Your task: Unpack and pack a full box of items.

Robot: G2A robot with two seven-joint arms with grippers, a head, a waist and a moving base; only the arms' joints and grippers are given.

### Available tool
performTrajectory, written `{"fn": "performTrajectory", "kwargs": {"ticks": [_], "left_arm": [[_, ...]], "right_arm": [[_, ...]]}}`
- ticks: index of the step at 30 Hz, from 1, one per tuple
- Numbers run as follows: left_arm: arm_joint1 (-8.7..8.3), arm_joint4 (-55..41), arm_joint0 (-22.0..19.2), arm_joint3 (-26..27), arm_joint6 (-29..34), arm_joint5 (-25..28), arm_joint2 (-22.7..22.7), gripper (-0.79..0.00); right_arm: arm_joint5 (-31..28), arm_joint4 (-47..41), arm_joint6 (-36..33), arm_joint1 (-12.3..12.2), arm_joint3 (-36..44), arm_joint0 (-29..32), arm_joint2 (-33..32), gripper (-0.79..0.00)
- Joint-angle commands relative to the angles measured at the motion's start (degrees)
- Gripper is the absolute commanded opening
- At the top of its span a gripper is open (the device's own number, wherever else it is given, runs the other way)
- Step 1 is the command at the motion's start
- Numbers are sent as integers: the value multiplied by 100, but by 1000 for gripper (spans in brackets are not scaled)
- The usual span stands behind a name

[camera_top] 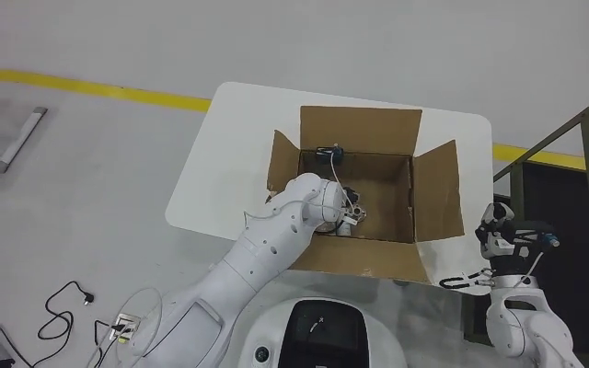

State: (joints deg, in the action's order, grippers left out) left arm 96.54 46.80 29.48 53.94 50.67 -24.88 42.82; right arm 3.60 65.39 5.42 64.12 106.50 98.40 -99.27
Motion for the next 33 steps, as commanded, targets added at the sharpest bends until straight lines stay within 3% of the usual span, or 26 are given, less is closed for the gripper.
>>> {"fn": "performTrajectory", "kwargs": {"ticks": [1, 16, 33], "left_arm": [[-1, 3, 0, 1, -2, 0, -1, 0], [-1, 3, 0, 1, -2, 0, -1, 0], [-1, 3, 0, 1, -2, 0, -1, 0]], "right_arm": [[-5, 18, -52, 7, -113, -58, 12, -785], [-741, 118, 94, 157, -1715, -807, 1231, -785], [-1028, -326, 235, 294, -1855, -806, 1735, -785]]}}
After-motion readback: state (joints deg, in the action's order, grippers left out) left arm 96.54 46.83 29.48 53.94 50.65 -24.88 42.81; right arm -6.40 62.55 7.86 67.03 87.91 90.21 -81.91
